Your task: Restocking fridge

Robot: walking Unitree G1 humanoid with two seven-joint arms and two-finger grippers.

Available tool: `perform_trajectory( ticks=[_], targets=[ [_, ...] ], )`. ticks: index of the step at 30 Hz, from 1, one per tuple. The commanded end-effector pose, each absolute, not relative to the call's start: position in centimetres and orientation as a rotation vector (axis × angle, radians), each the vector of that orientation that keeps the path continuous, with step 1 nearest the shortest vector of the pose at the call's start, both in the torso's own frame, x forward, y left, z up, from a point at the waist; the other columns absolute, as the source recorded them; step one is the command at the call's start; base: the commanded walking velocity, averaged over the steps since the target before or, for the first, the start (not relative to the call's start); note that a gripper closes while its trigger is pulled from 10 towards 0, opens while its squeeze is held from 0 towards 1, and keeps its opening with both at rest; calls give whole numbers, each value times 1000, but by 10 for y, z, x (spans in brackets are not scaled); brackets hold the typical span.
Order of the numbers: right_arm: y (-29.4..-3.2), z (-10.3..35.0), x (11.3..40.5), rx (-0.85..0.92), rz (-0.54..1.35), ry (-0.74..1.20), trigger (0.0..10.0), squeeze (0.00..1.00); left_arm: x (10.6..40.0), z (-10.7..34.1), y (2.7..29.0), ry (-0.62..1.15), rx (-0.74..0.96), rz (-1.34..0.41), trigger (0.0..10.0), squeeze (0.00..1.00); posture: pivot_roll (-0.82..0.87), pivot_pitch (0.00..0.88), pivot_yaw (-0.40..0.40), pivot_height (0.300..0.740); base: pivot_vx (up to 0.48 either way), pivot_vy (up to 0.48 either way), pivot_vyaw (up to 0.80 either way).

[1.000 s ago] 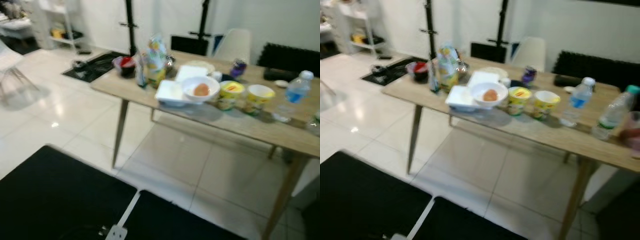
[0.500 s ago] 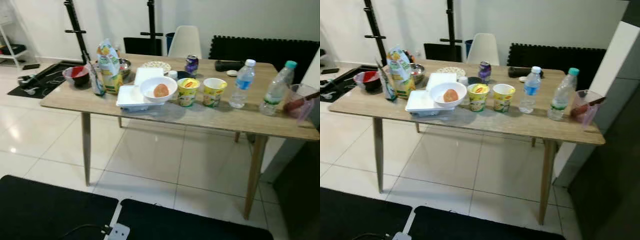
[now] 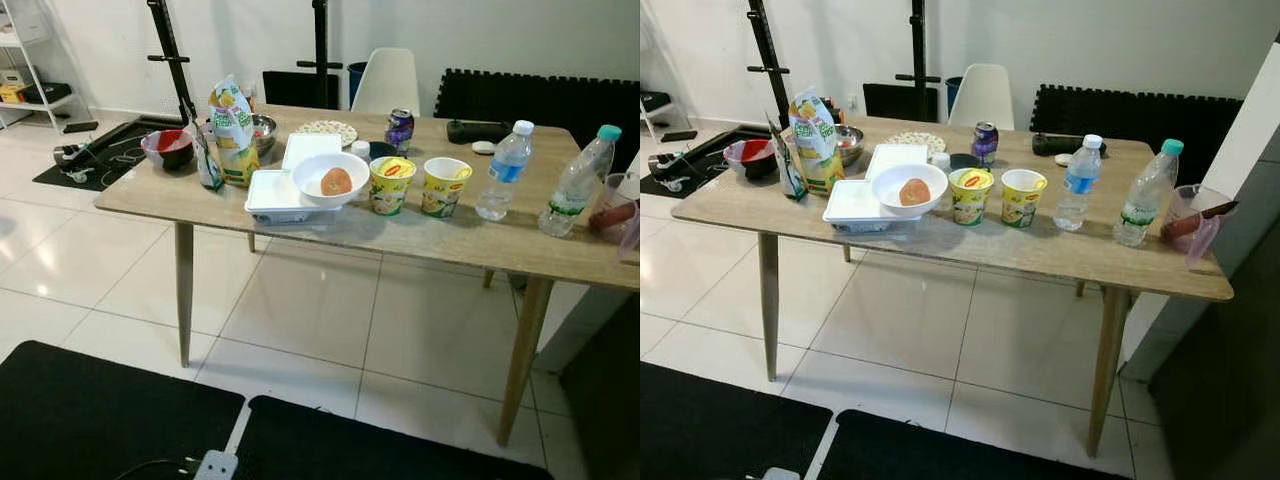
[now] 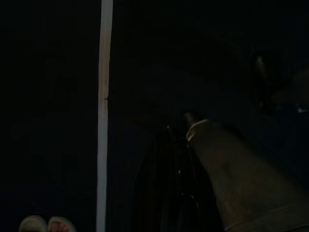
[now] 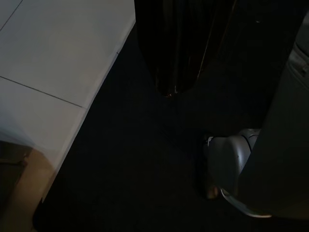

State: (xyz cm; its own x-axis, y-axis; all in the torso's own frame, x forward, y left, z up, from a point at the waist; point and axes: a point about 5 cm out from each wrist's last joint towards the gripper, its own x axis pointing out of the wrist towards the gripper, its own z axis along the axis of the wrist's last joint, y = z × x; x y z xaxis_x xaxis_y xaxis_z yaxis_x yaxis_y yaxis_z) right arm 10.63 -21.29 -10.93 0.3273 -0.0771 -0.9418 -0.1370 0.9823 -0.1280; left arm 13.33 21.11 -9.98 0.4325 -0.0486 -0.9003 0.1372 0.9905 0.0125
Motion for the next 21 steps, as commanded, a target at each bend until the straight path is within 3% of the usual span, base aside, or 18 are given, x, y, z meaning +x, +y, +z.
perform_trajectory(
  ticks=[1, 6, 21],
  targets=[
    [-218, -109, 102, -186, 29, 1238, 10000, 0, 133, -100, 213, 1132, 83, -123, 10000, 0, -40, 0, 12, 740, 0, 0, 0],
    [-230, -108, 95, -193, 16, 1240, 10000, 0, 135, -99, 211, 1136, 110, -154, 10000, 0, -41, 0, 12, 740, 0, 0, 0],
    [-225, -108, 99, -192, 22, 1236, 10000, 0, 132, -101, 208, 1158, 83, -119, 10000, 0, -43, 0, 17, 740, 0, 0, 0]
  ],
)
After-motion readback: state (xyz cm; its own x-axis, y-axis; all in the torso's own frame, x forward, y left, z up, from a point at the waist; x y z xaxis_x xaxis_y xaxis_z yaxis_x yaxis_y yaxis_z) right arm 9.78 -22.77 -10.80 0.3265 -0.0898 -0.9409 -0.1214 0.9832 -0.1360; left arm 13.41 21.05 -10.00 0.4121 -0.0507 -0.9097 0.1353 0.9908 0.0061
